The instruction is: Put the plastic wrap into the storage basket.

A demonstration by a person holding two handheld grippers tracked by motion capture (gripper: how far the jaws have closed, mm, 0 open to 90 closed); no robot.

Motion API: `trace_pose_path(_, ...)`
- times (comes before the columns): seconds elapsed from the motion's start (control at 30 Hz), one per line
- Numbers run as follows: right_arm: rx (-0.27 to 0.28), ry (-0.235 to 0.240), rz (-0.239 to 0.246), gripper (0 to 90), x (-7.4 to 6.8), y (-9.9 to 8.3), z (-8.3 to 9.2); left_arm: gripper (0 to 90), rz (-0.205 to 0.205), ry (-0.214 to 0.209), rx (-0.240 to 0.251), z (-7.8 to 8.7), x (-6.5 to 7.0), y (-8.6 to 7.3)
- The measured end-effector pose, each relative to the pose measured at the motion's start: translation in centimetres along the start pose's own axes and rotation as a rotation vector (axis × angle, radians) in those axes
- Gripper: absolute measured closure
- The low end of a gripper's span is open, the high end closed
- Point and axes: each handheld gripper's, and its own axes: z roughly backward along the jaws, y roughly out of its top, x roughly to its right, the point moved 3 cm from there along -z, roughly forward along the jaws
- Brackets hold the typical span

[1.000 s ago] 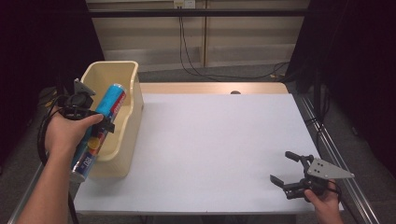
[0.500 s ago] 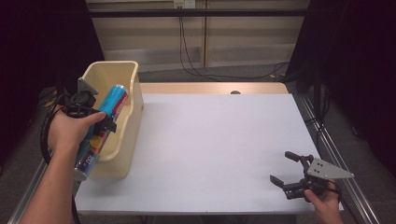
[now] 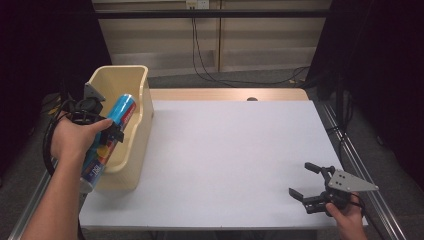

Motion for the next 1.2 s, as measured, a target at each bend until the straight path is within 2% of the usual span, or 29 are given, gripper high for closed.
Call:
trace_pose_path(0.17,-0.003,-0.001,-0.002,0.8,0.0,0.0,0.0,30.4,0.006,-0.015,-0.008,0.2,0.0,0.2)
trace_pose_path(0.2,-0.003,-0.002,0.000,0.9,0.0,0.0,0.0,30.4,0.001,-0.012,0.002,0.4,0.1,0.3)
trace_pose_path(0.27,-0.004,0.000,-0.002,0.9,0.0,0.0,0.0,33.4,0.021,-0.047,0.042,1.3,0.2,0.7)
trace_pose_path(0.3,-0.005,-0.001,-0.003,0.9,0.0,0.0,-0.1,33.4,0.014,-0.056,0.073,2.0,0.2,0.9)
trace_pose_path(0.33,-0.005,-0.002,-0.002,0.9,-0.1,0.0,-0.1,33.0,0.020,-0.049,0.081,2.4,0.3,0.9)
trace_pose_path(0.37,-0.004,-0.004,-0.003,0.9,-0.1,0.0,-0.1,32.6,0.011,-0.051,0.064,2.6,0.4,0.9)
trace_pose_path(0.4,-0.002,-0.002,0.001,0.8,-0.1,0.1,-0.1,31.4,0.008,-0.060,0.047,2.5,0.6,0.8)
trace_pose_path(0.47,-0.001,-0.001,0.002,0.9,-0.1,0.1,-0.1,31.3,-0.002,-0.060,0.062,2.3,0.8,0.8)
trace_pose_path(0.53,-0.007,0.000,0.002,0.9,-0.1,0.0,0.0,30.3,-0.001,-0.082,0.076,2.0,1.1,0.7)
trace_pose_path(0.67,-0.001,-0.007,-0.003,0.9,-0.1,0.0,0.1,30.1,-0.030,-0.094,0.092,2.4,1.7,0.6)
trace_pose_path(0.9,-0.007,-0.002,0.003,0.9,-0.1,0.0,0.0,27.7,-0.083,-0.126,0.121,4.0,3.6,0.6)
trace_pose_path(1.07,-0.002,-0.003,0.007,0.9,-0.2,0.2,0.1,26.3,-0.125,-0.151,0.128,4.1,5.1,0.4)
trace_pose_path(1.2,-0.002,-0.002,0.007,0.9,-0.2,0.2,0.1,26.1,-0.143,-0.176,0.136,4.0,6.1,0.4)
